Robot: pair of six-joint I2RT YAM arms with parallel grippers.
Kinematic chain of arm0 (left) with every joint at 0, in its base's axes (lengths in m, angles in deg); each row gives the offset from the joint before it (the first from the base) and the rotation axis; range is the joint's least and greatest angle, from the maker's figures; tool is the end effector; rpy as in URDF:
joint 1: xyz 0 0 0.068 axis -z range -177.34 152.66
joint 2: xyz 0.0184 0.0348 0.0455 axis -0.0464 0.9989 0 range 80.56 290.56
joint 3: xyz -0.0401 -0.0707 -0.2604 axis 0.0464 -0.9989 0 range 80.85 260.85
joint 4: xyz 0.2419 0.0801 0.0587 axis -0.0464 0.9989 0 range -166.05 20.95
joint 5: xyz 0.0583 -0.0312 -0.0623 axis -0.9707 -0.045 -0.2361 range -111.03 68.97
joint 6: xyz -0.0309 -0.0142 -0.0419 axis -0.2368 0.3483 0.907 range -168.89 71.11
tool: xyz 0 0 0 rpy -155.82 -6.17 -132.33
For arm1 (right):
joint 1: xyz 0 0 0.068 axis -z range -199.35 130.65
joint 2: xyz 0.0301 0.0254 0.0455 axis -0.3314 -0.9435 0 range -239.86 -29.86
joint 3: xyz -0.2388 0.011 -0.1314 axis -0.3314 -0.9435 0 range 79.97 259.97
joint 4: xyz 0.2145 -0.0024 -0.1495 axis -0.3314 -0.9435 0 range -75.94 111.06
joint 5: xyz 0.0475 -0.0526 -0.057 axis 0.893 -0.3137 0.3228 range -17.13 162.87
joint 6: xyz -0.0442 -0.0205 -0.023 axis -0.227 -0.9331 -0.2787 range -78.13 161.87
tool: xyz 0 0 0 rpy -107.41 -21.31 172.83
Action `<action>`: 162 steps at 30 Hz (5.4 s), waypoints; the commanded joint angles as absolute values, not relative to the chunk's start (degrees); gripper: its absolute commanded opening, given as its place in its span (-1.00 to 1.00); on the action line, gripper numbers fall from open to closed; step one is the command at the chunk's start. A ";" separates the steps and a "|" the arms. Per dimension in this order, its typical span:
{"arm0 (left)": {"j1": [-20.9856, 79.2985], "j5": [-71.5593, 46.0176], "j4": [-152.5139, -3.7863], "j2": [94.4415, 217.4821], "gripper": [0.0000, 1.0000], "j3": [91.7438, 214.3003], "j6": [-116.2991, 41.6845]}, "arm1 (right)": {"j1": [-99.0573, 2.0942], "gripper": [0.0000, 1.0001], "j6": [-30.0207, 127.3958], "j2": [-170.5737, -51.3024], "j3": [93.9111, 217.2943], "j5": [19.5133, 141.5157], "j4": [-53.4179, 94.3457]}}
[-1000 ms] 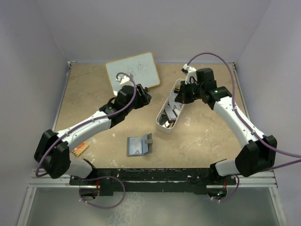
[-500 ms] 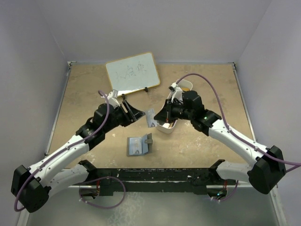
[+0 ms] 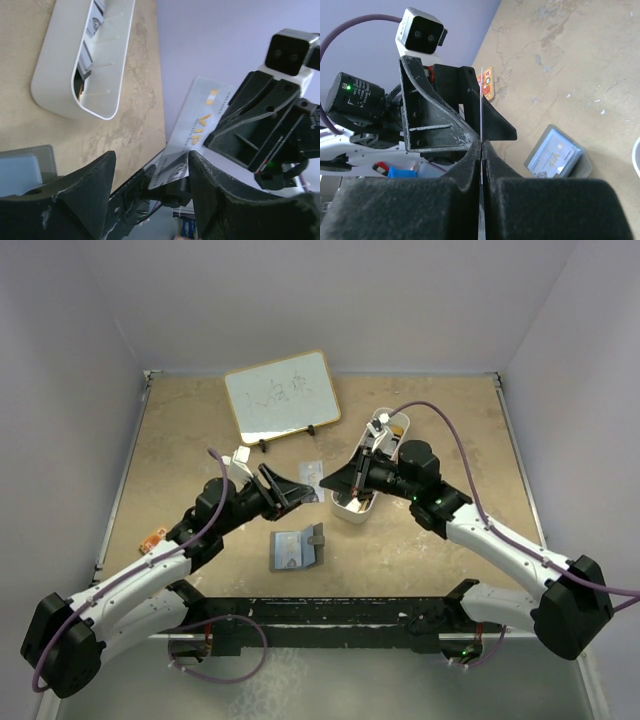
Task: Put the credit cards into the card holder
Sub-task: Insert the credit card into the card holder.
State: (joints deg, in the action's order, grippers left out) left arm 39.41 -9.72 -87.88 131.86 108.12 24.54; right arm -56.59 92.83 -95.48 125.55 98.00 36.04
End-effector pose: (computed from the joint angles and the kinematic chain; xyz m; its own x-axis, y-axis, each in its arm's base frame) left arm 0.1638 -0.1309 0.2514 -0.7579 -0.6070 -0.2392 0.0489 0.3127 -0.9486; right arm 0.2038 0.1741 0.3171 -0.7312 0.3275 -0.5984 -0.5027 0.3342 0.7972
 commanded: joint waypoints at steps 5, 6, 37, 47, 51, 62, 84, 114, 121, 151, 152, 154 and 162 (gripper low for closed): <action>39.13 -8.75 -99.49 128.81 -0.15 106.08 29.17 | -57.03 -1.00 96.60 -95.38 123.22 101.88 42.88; 39.13 -8.87 -99.40 128.46 -0.28 105.92 29.16 | -56.99 -1.00 96.47 -95.83 123.21 102.31 42.75; 39.10 -13.28 -99.47 113.59 -1.00 84.03 27.62 | -64.03 -0.16 86.55 -96.84 121.88 90.06 21.30; 39.13 -13.63 -95.12 110.32 -1.00 81.30 26.27 | -78.48 -0.19 85.61 -103.38 129.20 73.29 12.37; 39.05 -14.13 -93.38 109.50 -1.00 80.90 25.45 | -81.33 -0.17 85.07 -106.82 132.32 69.15 9.39; 39.13 -13.28 -95.74 114.17 -1.00 79.30 24.44 | -82.80 -0.18 83.01 -113.60 137.09 61.38 3.54; 39.13 -10.16 -100.67 123.72 -1.00 77.58 24.18 | -82.81 -0.29 87.34 -117.42 130.40 60.55 6.37; 39.37 -8.50 -106.60 138.56 -1.00 82.22 22.67 | -82.81 -0.44 90.32 -119.05 126.40 61.10 10.97; 40.01 -9.25 -105.70 138.18 -1.00 82.22 24.08 | -82.81 -0.45 90.78 -120.00 126.61 61.18 11.43; 42.75 -14.52 -102.02 140.31 -1.00 83.94 21.11 | -82.76 -0.50 92.28 -119.90 124.11 62.15 14.08; 42.95 -14.24 -102.66 140.41 -1.00 83.73 21.61 | -82.81 -0.50 92.36 -119.94 124.11 62.15 14.11; 43.65 -14.14 -102.47 140.07 -1.00 83.75 22.06 | -82.81 -0.50 92.55 -119.95 124.11 62.15 14.21; 45.19 -15.05 -98.38 139.10 -1.00 84.10 22.49 | -82.81 -0.50 93.02 -120.38 124.10 62.30 14.34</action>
State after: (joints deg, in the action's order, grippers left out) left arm 44.48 -15.14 -100.30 139.69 84.38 22.07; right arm -82.62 91.48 -119.48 125.38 62.07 13.99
